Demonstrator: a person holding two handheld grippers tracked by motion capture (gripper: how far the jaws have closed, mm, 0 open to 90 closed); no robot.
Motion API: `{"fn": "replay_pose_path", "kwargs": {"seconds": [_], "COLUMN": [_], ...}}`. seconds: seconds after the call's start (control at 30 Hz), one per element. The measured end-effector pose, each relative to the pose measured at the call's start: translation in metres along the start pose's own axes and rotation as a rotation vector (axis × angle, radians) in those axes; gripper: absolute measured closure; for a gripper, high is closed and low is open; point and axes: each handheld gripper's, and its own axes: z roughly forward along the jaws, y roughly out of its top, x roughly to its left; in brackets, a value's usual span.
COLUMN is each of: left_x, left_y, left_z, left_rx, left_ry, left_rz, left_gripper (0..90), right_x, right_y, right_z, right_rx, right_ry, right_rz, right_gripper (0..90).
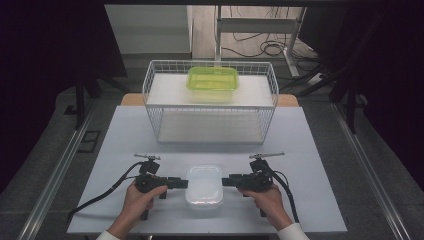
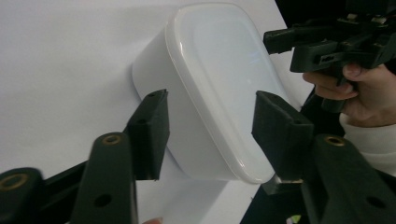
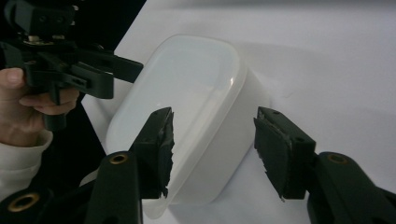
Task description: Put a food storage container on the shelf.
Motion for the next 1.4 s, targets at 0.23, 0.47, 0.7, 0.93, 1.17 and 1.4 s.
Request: {"fn": "replay_pose_path", "kwargs": {"seconds": [0.23,0.47,0.7,0.93,1.17,1.4], "left_x": [0.002,0.006,0.008,0.012,0.013,0.013], "left_y": [-0.002,-0.003,-0.005,-0.006,-0.006,-0.007], "left_z": [0.004,0.008,0.009,0.009,0.009,0.009], "left_rx": [0.016,0.025,0.008,0.0,0.002,0.001], "left_ry": [-0.024,-0.066,-0.085,-0.114,-0.12,-0.12], "left_rz": [-0.014,-0.04,-0.06,-0.098,-0.093,-0.096], "left_gripper": [56.5,63.1,66.8,68.8,69.0,68.9], "right_x": [-0.004,-0.007,-0.009,-0.014,-0.015,-0.015], "right_y": [-0.003,-0.005,-0.006,-0.008,-0.008,-0.008], "right_z": [0.004,0.007,0.009,0.008,0.009,0.012], "right_rx": [0.009,0.012,0.01,0.0,0.02,0.032], "right_ry": [0.036,0.072,0.095,0.136,0.136,0.146], "right_rz": [0.044,0.077,0.106,0.166,0.177,0.193], "right_gripper": [54.9,61.7,69.0,73.6,67.9,67.1]}}
